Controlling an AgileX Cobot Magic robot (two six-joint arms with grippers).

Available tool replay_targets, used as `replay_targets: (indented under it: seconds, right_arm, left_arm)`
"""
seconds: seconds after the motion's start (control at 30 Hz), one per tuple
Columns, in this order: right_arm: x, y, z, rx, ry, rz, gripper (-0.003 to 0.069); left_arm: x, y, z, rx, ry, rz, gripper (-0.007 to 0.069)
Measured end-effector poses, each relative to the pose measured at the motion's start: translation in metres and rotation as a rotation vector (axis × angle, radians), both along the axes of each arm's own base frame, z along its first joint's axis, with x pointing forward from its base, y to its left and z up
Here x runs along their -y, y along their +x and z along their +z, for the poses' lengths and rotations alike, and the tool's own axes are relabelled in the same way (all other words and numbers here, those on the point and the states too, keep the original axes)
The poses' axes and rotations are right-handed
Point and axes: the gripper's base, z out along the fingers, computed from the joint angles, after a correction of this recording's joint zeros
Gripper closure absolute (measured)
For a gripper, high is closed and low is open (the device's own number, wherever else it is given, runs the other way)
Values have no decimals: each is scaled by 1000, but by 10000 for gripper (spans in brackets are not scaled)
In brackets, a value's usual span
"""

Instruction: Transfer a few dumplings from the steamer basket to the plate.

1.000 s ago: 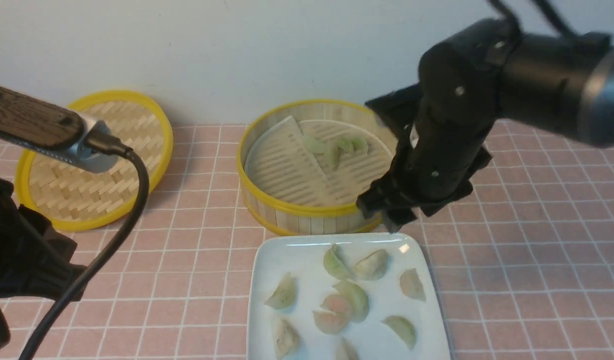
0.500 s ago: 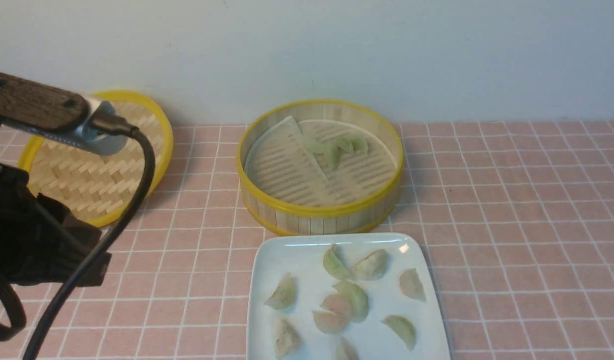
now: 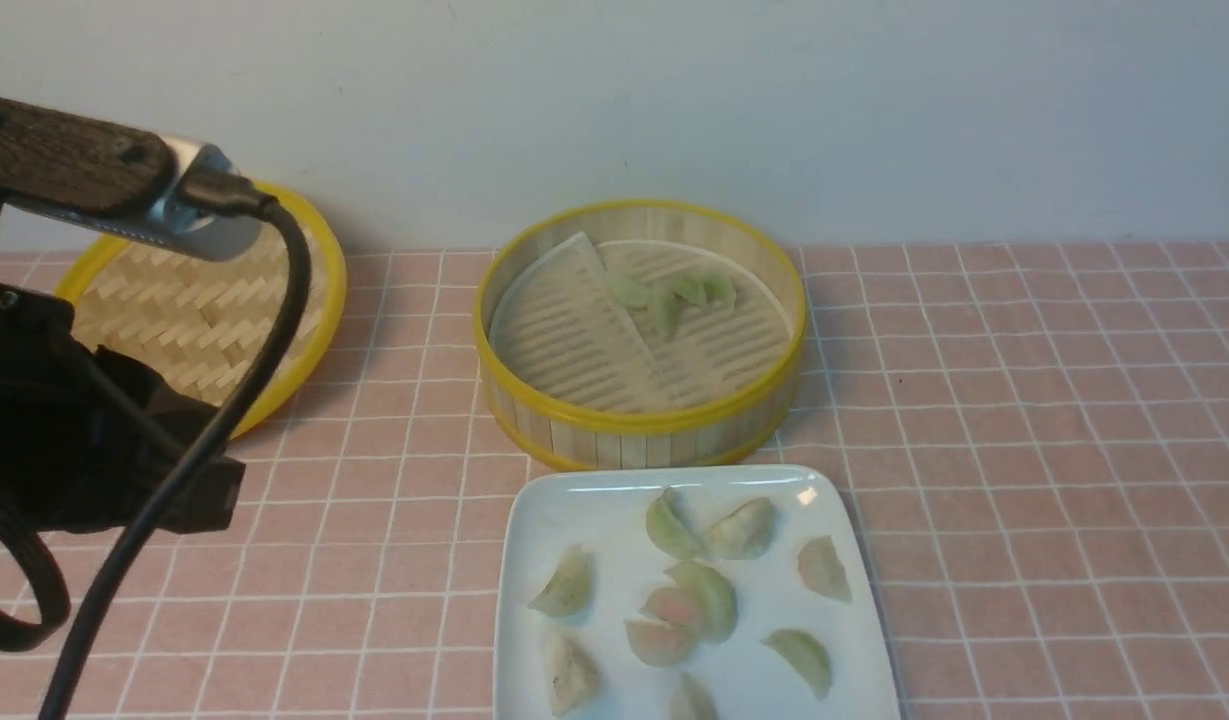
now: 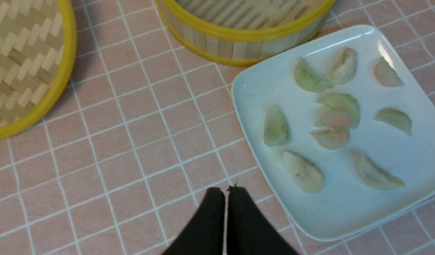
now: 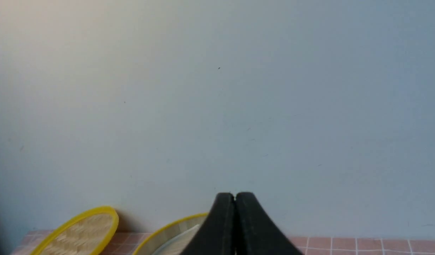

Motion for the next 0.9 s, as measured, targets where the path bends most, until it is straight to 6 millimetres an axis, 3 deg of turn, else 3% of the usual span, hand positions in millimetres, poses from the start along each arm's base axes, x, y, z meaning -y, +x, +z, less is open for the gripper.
replay_targets:
  seconds: [0.1,0.33,0.6,0.77,0.9]
  right_arm:
    - [1,0,0,4,14,-9,673]
    - [2,0,1,9,18,-18,673]
    - [2,0,1,9,20,-18,673]
    - [2,0,1,9,20,-18,673]
    - [2,0,1,9,20,-18,673]
  left_arm:
    - [-4,-9,4,42,-28,-1,631]
    - [-32,-72,8,389,-225,-3,631]
    - [-51,-124,-1,537,-396,-20,631]
    - [-58,-140,0,585,-419,-28,631]
    - [-60,-141,0,628,-371,-37,631]
